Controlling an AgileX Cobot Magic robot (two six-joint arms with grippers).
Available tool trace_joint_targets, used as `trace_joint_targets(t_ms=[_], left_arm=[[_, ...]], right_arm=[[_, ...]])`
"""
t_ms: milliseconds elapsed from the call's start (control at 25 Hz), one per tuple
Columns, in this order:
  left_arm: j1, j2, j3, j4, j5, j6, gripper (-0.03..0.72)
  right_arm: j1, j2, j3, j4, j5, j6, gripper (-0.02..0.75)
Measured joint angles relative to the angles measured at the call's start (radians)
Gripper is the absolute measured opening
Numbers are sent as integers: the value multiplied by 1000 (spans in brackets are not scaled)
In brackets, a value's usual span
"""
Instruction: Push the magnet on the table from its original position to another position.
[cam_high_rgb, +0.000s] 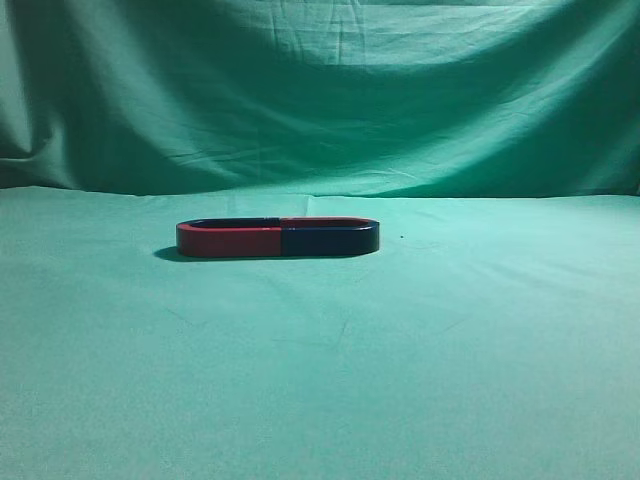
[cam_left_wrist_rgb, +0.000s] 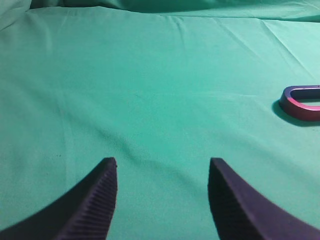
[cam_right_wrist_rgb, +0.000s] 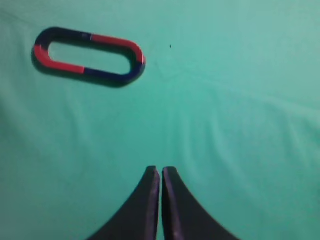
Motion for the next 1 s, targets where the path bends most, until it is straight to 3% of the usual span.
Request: trace_joint_targets(t_ms=[560,1000], left_arm=[[0,0,0,0,0,0,372],[0,0,0,0,0,0,372]], right_arm=[[0,-603,592,0,-372,4,0],[0,-949,881,-42,-550,14,0]])
